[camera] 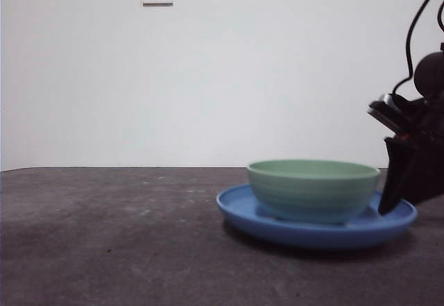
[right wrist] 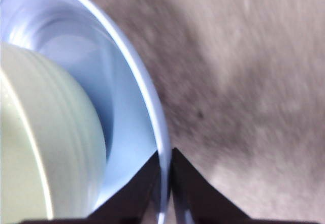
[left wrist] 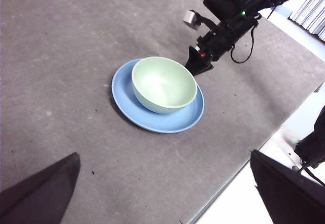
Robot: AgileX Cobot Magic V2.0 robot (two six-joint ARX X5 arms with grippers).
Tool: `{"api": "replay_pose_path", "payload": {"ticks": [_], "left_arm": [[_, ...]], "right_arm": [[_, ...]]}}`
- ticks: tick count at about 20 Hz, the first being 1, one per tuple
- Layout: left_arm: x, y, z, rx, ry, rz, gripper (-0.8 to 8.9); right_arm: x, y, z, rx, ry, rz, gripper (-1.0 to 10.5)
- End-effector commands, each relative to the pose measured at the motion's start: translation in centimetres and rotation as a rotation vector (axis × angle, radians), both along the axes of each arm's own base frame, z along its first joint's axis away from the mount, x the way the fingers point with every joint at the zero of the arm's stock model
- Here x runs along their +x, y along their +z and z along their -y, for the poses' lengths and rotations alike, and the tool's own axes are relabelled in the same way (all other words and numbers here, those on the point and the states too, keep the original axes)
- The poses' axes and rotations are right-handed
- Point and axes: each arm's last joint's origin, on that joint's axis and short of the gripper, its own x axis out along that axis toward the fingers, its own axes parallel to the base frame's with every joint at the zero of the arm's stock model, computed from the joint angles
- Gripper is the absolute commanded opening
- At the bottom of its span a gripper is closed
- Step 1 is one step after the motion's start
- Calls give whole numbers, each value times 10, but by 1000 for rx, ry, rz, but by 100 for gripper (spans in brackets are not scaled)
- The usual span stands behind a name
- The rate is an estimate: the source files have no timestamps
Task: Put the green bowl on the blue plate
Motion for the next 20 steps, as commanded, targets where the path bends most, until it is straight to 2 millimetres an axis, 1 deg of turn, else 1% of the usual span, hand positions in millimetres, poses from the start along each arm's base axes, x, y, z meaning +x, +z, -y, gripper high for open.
{"api": "replay_pose_path", "payload": {"ticks": [1, 3, 6, 9, 12, 14, 17, 20], "left_arm": [[0, 3, 0, -9, 0, 10, 566], [0, 3, 0, -8, 0, 10, 566], [0, 3, 0, -8, 0, 10, 566], [0, 3, 0, -9, 0, 10, 566], [0, 3, 0, -8, 0, 10, 566], [0, 3, 0, -8, 0, 9, 566], [0, 3, 0, -8, 0, 10, 566], [0, 3, 0, -8, 0, 9, 566]], "right_arm": [[12, 13, -8, 2, 2, 11, 10], [18, 26, -20, 0, 20, 27, 10], [24, 43, -46, 17, 50, 55, 10], [24, 48, -76, 32, 73, 81, 10], [23, 42, -105, 62, 99, 88, 10], [24, 31, -117, 60, 114, 66, 10], [24, 15, -127, 6, 122, 44, 10], [26, 2, -132, -2, 126, 9, 10]]}}
